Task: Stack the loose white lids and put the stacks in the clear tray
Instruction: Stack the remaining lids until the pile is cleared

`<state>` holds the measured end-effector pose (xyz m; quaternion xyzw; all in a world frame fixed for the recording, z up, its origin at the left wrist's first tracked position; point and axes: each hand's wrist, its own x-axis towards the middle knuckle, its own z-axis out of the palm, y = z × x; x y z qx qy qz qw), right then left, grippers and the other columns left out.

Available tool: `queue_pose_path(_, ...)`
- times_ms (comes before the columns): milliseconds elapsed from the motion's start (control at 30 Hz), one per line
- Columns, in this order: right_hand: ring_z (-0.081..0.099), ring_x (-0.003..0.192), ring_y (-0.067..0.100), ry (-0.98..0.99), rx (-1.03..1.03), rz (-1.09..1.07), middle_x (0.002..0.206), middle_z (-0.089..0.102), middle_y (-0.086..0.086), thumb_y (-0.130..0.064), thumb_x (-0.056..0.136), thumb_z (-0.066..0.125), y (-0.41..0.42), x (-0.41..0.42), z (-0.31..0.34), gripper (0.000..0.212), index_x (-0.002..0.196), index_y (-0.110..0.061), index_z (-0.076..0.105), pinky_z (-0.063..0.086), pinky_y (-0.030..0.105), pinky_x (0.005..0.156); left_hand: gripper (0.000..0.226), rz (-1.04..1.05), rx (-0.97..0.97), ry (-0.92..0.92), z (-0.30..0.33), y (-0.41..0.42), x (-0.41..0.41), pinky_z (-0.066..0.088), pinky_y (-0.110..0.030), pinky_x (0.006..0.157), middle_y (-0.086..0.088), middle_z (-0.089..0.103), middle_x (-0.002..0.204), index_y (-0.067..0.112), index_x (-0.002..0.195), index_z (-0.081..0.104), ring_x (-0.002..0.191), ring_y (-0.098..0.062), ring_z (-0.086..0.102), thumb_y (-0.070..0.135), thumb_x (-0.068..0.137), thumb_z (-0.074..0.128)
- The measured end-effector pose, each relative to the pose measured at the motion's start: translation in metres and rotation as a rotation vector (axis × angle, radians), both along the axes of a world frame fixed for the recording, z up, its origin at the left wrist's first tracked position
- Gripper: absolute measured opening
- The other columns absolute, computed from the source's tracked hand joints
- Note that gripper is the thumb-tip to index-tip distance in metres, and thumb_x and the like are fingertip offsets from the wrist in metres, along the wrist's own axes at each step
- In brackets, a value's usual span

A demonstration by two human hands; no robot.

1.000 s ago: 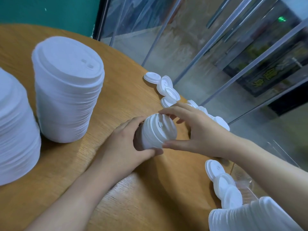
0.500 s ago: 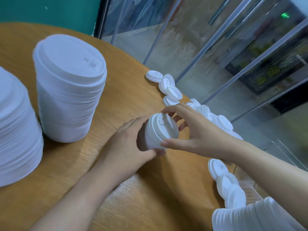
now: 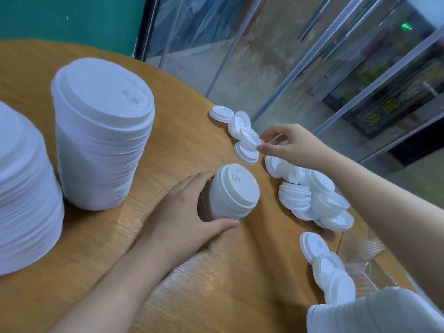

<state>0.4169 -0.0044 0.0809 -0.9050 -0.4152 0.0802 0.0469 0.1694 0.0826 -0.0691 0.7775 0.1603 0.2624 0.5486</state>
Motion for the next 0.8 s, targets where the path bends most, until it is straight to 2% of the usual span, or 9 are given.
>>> queue_pose_path(167, 0.063, 0.11, 0.024, -0.19, -0.086, 0.016, 0.117, 0.066, 0.003, -0.026, 0.093, 0.074, 0.011, 0.052, -0.039, 0.031, 0.121, -0.014, 0.071, 0.049, 0.033, 0.092, 0.084, 0.005, 0.02, 0.008, -0.002, 0.0, 0.001, 0.047, -0.028, 0.103, 0.035, 0.057, 0.122, 0.05, 0.134, 0.052, 0.118, 0.006, 0.054, 0.058, 0.06, 0.09)
queue_pose_path(367, 0.055, 0.116, 0.025, -0.306, -0.022, 0.009, 0.121, 0.064, 0.005, -0.028, 0.094, 0.075, 0.029, 0.067, -0.065, 0.029, 0.119, -0.016, 0.074, 0.043, 0.033, 0.089, 0.083, -0.002, 0.023, 0.006, -0.002, 0.001, 0.0, 0.048, -0.03, 0.103, 0.032, 0.059, 0.124, 0.049, 0.134, 0.053, 0.119, 0.004, 0.055, 0.057, 0.061, 0.091)
queue_pose_path(567, 0.05, 0.105, 0.017, -0.293, 0.017, -0.037, 0.115, 0.065, 0.002, -0.026, 0.093, 0.077, 0.031, 0.073, -0.066, 0.015, 0.105, -0.018, 0.078, 0.04, 0.03, 0.084, 0.084, 0.001, 0.033, 0.003, -0.004, 0.002, 0.001, 0.047, -0.03, 0.104, 0.032, 0.058, 0.125, 0.05, 0.135, 0.052, 0.119, 0.003, 0.055, 0.059, 0.06, 0.09)
queue_pose_path(667, 0.058, 0.104, 0.019, -0.244, 0.003, -0.04, 0.115, 0.065, 0.0, -0.022, 0.093, 0.075, 0.032, 0.067, -0.068, 0.005, 0.098, -0.021, 0.078, 0.045, 0.028, 0.083, 0.083, 0.001, 0.032, 0.004, -0.003, 0.002, 0.003, 0.048, -0.03, 0.103, 0.032, 0.058, 0.125, 0.05, 0.134, 0.052, 0.119, 0.004, 0.054, 0.06, 0.06, 0.089)
queue_pose_path(800, 0.061, 0.103, 0.018, -0.208, 0.004, -0.024, 0.114, 0.065, -0.004, -0.019, 0.096, 0.071, 0.031, 0.058, -0.068, 0.009, 0.1, -0.02, 0.079, 0.053, 0.031, 0.087, 0.083, 0.002, 0.034, -0.009, -0.004, 0.002, 0.002, 0.047, -0.029, 0.104, 0.032, 0.058, 0.125, 0.049, 0.134, 0.053, 0.119, 0.004, 0.055, 0.06, 0.06, 0.088)
